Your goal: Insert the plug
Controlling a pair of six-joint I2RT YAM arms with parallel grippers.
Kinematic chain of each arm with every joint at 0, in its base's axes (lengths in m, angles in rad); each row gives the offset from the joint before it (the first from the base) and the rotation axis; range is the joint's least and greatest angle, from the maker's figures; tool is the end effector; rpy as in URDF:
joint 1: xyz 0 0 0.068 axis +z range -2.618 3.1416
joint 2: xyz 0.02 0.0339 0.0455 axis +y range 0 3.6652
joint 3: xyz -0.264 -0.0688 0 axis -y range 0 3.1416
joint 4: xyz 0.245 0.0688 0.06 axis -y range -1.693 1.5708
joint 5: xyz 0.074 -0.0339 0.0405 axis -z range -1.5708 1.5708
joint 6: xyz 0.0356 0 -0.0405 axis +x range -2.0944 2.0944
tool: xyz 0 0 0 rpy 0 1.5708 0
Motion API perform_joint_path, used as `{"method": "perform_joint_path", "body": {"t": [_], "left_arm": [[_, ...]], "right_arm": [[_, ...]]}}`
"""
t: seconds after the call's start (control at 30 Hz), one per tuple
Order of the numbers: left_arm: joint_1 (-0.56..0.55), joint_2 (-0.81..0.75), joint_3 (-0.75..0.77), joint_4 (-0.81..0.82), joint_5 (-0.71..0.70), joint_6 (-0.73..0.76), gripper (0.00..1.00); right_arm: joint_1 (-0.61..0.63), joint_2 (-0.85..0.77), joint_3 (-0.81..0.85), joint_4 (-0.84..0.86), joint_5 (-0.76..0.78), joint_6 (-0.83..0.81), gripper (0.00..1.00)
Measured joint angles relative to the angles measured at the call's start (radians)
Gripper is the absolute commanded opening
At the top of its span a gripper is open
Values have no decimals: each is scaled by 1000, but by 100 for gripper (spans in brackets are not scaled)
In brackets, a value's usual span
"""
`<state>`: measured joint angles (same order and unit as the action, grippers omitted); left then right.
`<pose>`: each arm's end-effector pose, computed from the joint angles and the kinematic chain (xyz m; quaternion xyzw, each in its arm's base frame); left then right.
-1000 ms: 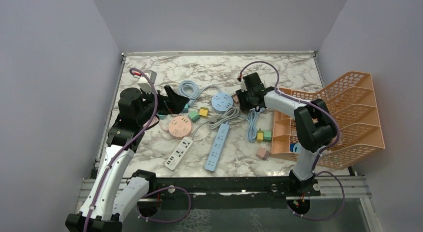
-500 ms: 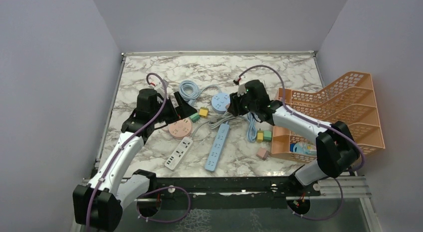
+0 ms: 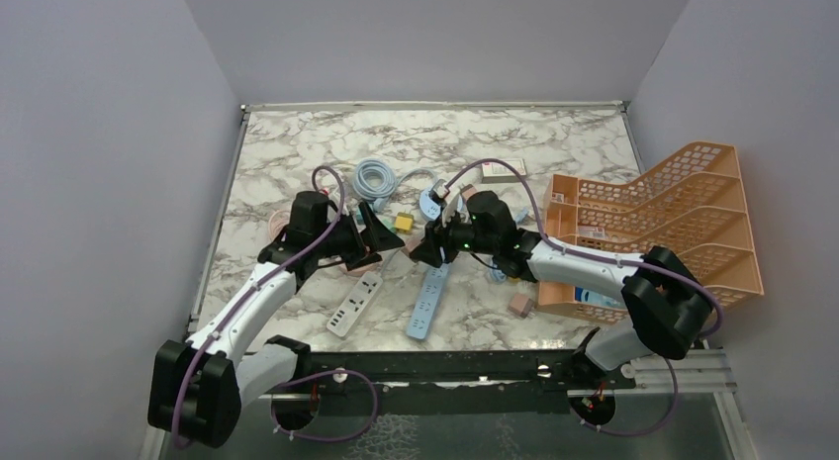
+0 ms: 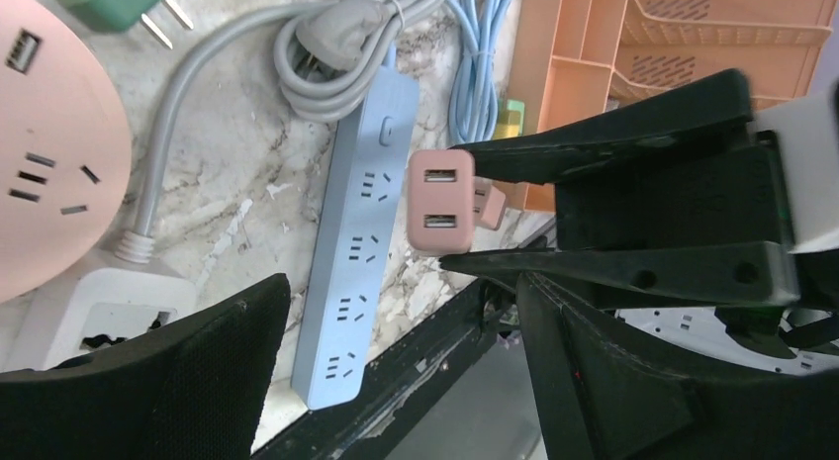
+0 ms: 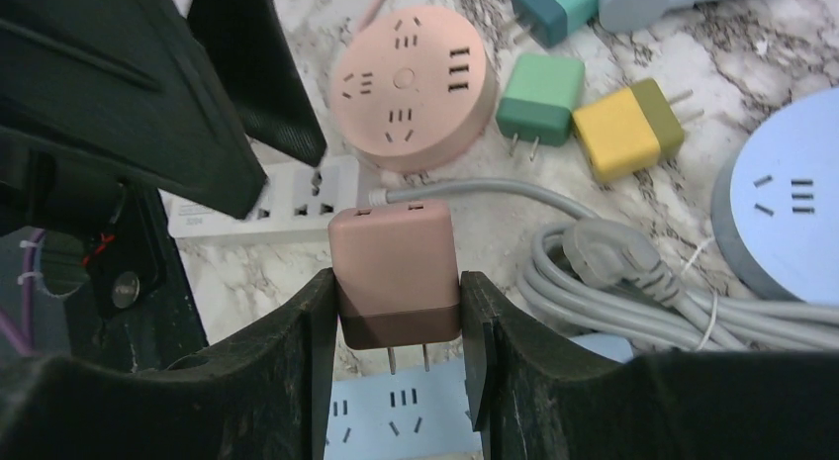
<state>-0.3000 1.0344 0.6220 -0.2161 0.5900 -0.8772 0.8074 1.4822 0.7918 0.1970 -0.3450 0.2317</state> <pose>0.2018 -0.0832 0.2363 -0.1161 0.8549 -0.4566 0.2174 0.2115 0.2384 0.2158 -0.3245 0.7858 0.3788 0.3656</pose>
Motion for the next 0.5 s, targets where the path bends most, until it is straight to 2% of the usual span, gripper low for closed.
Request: {"method": "perform_joint_path", "body": {"t": [0.13, 0.27, 0.5], "left_arm": [[-16, 32, -19, 20, 31, -27, 86], [-30, 74, -21, 64, 74, -64, 80], [-32, 140, -40, 136, 119, -135, 53]], "right_arm": [[5, 0, -1, 58, -44, -3, 38], [10, 1, 0, 82, -89, -19, 38], [18, 9, 0, 92, -146, -39, 38]]}}
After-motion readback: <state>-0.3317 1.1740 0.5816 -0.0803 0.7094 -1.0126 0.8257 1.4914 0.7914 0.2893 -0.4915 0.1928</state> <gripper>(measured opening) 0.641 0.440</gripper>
